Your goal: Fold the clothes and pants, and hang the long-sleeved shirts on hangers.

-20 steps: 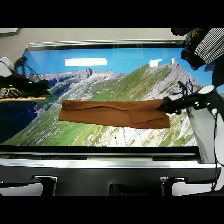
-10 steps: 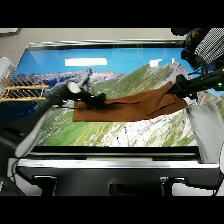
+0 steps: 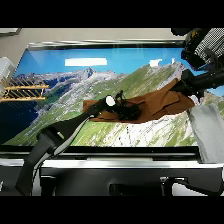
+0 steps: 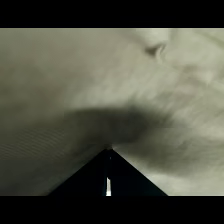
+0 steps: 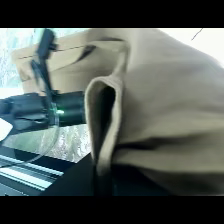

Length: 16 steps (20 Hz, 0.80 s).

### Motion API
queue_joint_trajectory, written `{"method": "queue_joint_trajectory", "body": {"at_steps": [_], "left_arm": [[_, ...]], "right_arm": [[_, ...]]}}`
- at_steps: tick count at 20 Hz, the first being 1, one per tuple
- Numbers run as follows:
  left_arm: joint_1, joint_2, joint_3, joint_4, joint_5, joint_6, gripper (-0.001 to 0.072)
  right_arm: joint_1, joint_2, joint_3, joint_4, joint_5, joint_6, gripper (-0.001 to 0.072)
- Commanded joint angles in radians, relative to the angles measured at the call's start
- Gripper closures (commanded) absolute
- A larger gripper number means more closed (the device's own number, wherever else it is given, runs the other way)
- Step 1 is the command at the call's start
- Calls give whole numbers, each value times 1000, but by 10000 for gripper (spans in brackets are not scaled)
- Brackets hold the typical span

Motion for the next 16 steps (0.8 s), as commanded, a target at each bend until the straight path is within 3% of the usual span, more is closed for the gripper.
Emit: {"method": "queue_joint_trajectory", "body": {"at_steps": [1, 6, 10, 16], "left_arm": [[-23, -38, 49, -32, -5, -6, 696], [90, 56, 64, 23, -237, 22, 697], [224, 246, 64, 291, -467, 26, 696], [443, 572, 64, 599, -718, 127, 695]], "right_arm": [[0, 11, 2, 3, -1, 6, 685], [12, 11, 2, 13, -29, -7, 685], [145, 3, 2, 6, -84, -19, 685], [417, -69, 2, -12, -237, 55, 685]]}}
